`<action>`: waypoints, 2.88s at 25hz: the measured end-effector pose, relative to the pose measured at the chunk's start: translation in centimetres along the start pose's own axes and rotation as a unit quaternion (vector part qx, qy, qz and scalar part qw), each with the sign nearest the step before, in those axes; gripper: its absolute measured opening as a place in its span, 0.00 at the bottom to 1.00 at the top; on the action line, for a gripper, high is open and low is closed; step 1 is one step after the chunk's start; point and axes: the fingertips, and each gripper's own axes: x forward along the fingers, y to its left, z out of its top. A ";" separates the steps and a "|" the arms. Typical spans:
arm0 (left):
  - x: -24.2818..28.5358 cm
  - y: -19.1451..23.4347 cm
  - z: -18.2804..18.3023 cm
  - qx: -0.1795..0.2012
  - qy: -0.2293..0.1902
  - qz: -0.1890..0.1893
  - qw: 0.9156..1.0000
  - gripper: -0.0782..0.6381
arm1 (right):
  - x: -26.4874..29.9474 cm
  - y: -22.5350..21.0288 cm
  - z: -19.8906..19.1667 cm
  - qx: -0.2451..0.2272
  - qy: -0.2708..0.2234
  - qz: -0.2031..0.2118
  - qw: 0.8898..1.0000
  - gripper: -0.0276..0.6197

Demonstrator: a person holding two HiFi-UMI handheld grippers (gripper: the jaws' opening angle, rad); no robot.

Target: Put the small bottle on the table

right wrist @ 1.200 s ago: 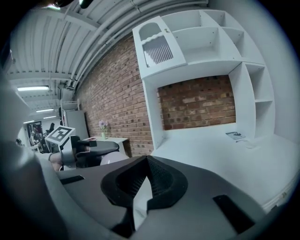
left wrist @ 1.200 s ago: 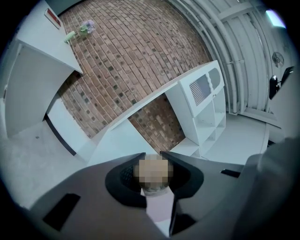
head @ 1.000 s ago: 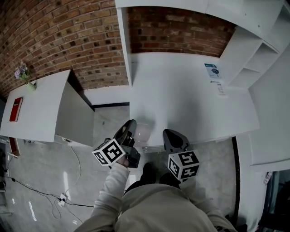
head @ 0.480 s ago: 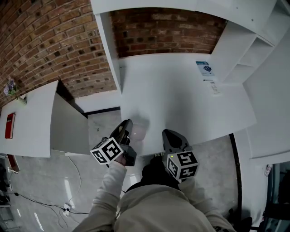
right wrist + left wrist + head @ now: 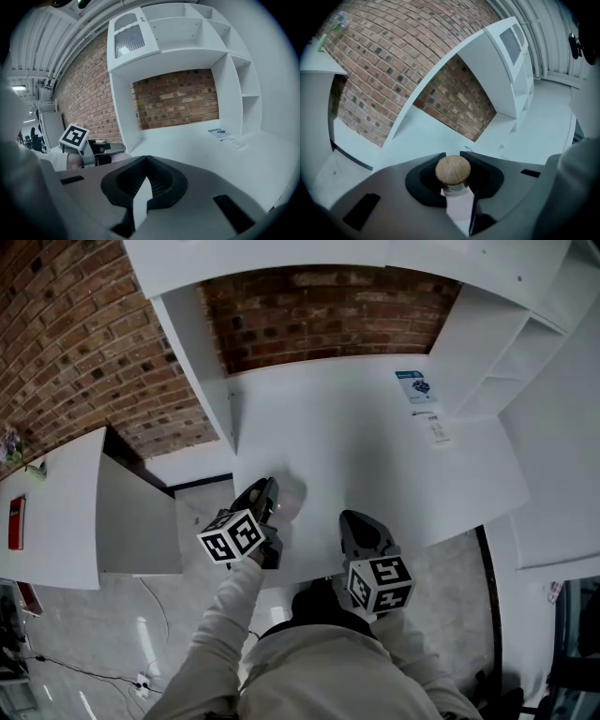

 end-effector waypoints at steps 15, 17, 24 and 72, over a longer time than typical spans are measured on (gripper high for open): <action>10.9 -1.3 0.7 0.178 0.060 0.012 0.982 0.25 | 3.9 -4.5 1.4 -0.001 0.008 -0.002 1.000 0.09; 12.2 -1.4 0.4 0.198 0.069 0.010 0.978 0.25 | 4.3 -5.0 1.3 -0.007 0.012 -0.002 1.000 0.09; 15.8 -1.5 0.4 0.256 0.087 0.009 0.963 0.25 | 5.3 -6.1 1.0 -0.007 0.022 -0.005 1.000 0.09; 23.2 -1.4 -0.6 0.364 0.121 0.022 0.923 0.39 | 6.3 -9.0 0.7 0.008 0.033 -0.024 0.999 0.09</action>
